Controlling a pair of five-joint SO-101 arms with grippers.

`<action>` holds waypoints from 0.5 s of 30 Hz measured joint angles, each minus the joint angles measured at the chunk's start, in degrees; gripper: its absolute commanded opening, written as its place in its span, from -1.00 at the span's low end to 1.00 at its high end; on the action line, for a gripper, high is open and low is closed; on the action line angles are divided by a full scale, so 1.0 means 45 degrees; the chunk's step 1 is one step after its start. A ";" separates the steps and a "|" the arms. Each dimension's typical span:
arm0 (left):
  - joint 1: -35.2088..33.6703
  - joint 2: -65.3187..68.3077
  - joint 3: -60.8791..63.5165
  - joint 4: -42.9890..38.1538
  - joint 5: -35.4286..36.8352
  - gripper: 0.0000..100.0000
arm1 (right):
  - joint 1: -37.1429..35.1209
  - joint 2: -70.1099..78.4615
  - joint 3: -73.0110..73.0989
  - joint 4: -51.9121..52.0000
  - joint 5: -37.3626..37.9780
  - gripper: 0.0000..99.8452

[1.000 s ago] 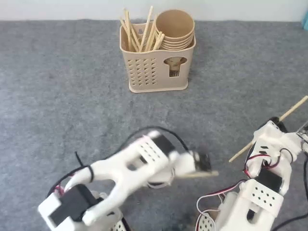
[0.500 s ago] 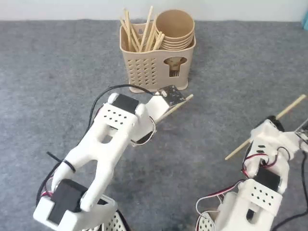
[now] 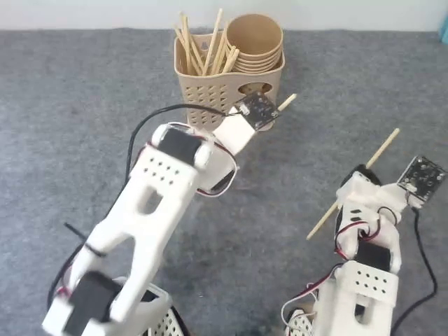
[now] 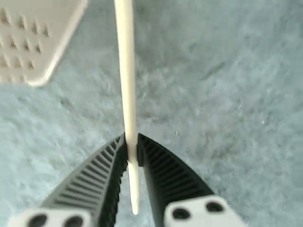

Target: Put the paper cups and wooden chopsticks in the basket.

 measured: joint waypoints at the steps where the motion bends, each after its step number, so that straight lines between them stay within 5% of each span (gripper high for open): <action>1: 0.0137 -0.0469 0.0000 -0.0156 0.0059 -0.98 | -0.0039 0.0000 0.0156 -0.0195 0.0000 -0.99; 7: 0.0234 -0.4298 0.0762 -0.2364 0.1719 -0.98 | -0.0078 0.0000 0.0879 -0.1485 0.0000 -0.99; 15: -0.2247 -0.7697 0.2286 -0.6916 0.3614 -0.98 | -0.0059 0.0000 0.0899 -0.1641 0.0000 -0.99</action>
